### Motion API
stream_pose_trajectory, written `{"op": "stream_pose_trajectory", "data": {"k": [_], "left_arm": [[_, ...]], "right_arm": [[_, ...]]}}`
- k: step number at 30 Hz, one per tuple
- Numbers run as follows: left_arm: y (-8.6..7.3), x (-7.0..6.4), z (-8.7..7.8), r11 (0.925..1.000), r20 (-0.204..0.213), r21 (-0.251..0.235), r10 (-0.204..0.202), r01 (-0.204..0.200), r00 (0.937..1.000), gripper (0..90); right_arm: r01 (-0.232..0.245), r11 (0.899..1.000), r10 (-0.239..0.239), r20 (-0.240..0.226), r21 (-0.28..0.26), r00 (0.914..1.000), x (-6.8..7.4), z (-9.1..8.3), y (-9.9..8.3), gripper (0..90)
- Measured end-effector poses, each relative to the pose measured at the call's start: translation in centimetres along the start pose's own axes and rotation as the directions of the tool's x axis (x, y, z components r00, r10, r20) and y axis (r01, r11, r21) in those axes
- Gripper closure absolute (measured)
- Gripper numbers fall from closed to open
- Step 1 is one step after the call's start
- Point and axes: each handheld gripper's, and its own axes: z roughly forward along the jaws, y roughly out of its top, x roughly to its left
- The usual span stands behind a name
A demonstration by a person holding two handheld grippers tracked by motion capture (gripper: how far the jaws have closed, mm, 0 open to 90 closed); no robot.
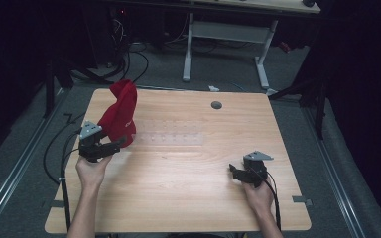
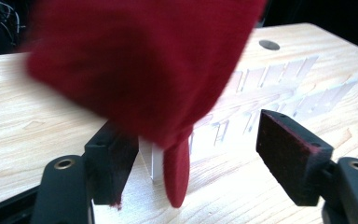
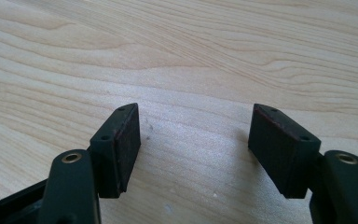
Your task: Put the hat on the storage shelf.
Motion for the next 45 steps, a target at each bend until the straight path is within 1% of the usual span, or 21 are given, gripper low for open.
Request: {"op": "stream_pose_trajectory", "data": {"k": [4, 6, 7, 8, 9, 10, 12, 17, 18, 19, 20, 21, 26, 27, 28, 29, 31, 33, 39, 41, 45], "left_arm": [[-0.2, 0.3, -0.6, 1.0000, -0.010, 0.000, -0.002, 0.002, 0.9999, 30.3], [-0.3, 0.3, -0.8, 1.0000, -0.029, -0.002, 0.004, -0.004, 0.9996, 30.9], [-0.3, 0.3, -0.8, 1.0000, -0.029, -0.002, 0.004, -0.004, 0.9996, 31.9], [-0.3, 0.4, -1.2, 1.0000, -0.038, -0.004, 0.005, -0.005, 0.9993, 32.2], [-0.3, 0.4, -1.2, 1.0000, -0.038, -0.004, 0.005, -0.005, 0.9993, 32.4], [-0.4, 0.4, -1.6, 0.9999, -0.039, -0.009, -0.008, 0.008, 0.9992, 32.6], [-0.4, 0.5, -2.1, 0.9997, -0.044, -0.015, -0.017, 0.017, 0.9989, 32.7], [-0.6, 0.4, -2.9, 0.9997, -0.052, -0.019, -0.016, 0.015, 0.9985, 33.4], [-0.7, 0.2, -3.3, 0.9994, -0.052, -0.026, -0.022, 0.020, 0.9984, 33.6], [-0.7, 0.2, -3.3, 0.9994, -0.052, -0.026, -0.022, 0.020, 0.9984, 33.7], [-0.9, 0.1, -3.7, 0.9995, -0.049, -0.027, -0.018, 0.017, 0.9987, 34.0], [-0.9, 0.1, -3.7, 0.9995, -0.049, -0.027, -0.018, 0.017, 0.9987, 34.2], [-1.8, -0.5, -4.4, 0.9997, -0.048, -0.014, 0.017, -0.018, 0.9987, 34.2], [-1.8, -0.5, -4.4, 0.9997, -0.048, -0.014, 0.017, -0.018, 0.9987, 34.0], [-2.3, -0.9, -4.5, 0.9993, -0.048, -0.010, 0.037, -0.037, 0.9981, 33.6], [-2.3, -0.9, -4.5, 0.9993, -0.048, -0.010, 0.037, -0.037, 0.9981, 33.3], [-2.7, -1.2, -4.6, 0.9988, -0.043, -0.004, 0.048, -0.048, 0.9979, 33.2], [-3.1, -1.6, -4.7, 0.9992, -0.027, -0.001, 0.040, -0.040, 0.9988, 32.9], [-3.8, -2.1, -4.8, 0.9997, -0.005, 0.007, 0.024, -0.024, 0.9997, 32.2], [-4.0, -2.2, -4.8, 0.9997, -0.002, 0.008, 0.025, -0.025, 0.9997, 32.3], [-4.7, -2.7, -4.6, 0.9992, 0.017, 0.029, 0.025, -0.026, 0.9995, 32.4]], "right_arm": [[0.000, 1.000, 0.000, 0.000, 0.000, 1.0000, 0.0, 0.0, 0.0, 34.3], [0.001, 1.000, -0.001, -0.001, -0.001, 1.0000, 0.0, 0.0, 0.0, 34.3], [0.001, 1.000, -0.001, -0.001, -0.001, 1.0000, 0.0, 0.0, 0.0, 34.3], [0.000, 1.000, 0.000, 0.000, 0.000, 1.0000, 0.0, 0.0, 0.0, 34.3], [0.003, 1.000, -0.003, 0.000, -0.001, 1.0000, 0.0, 0.0, 0.0, 34.3], [0.000, 1.000, 0.000, 0.000, 0.000, 1.0000, 0.0, 0.0, 0.0, 34.3], [0.003, 1.000, -0.003, 0.000, -0.001, 1.0000, 0.0, 0.0, 0.0, 34.3], [0.000, 1.000, 0.000, 0.000, 0.000, 1.0000, 0.0, 0.0, 0.0, 34.3], [0.000, 1.000, 0.000, 0.000, 0.000, 1.0000, 0.0, 0.0, 0.0, 34.2], [0.000, 1.000, 0.000, 0.000, 0.000, 1.0000, 0.0, 0.0, 0.0, 34.2], [0.000, 1.000, 0.000, 0.000, 0.000, 1.0000, 0.0, 0.0, 0.0, 34.3], [0.000, 1.000, 0.000, 0.000, 0.000, 1.0000, 0.0, 0.0, 0.0, 34.3], [0.001, 1.000, -0.001, -0.001, -0.001, 1.0000, 0.0, 0.0, 0.0, 34.3], [0.001, 1.000, -0.001, -0.001, -0.001, 1.0000, 0.0, 0.0, 0.0, 34.3], [0.000, 1.000, 0.000, 0.000, 0.000, 1.0000, 0.0, 0.0, 0.0, 34.3], [0.000, 1.000, 0.000, 0.000, 0.000, 1.0000, 0.0, 0.0, 0.0, 34.3], [0.000, 1.000, 0.000, 0.000, 0.000, 1.0000, 0.0, 0.0, 0.0, 34.3], [0.000, 1.000, 0.000, 0.000, 0.000, 1.0000, 0.0, 0.0, 0.0, 34.3], [0.000, 1.000, 0.000, 0.001, 0.000, 1.0000, 0.0, 0.0, 0.0, 34.2], [0.000, 1.000, 0.000, 0.001, 0.000, 1.0000, 0.0, 0.0, 0.0, 34.2], [0.000, 1.000, 0.000, 0.001, 0.000, 1.0000, 0.0, 0.0, 0.0, 34.3]]}}
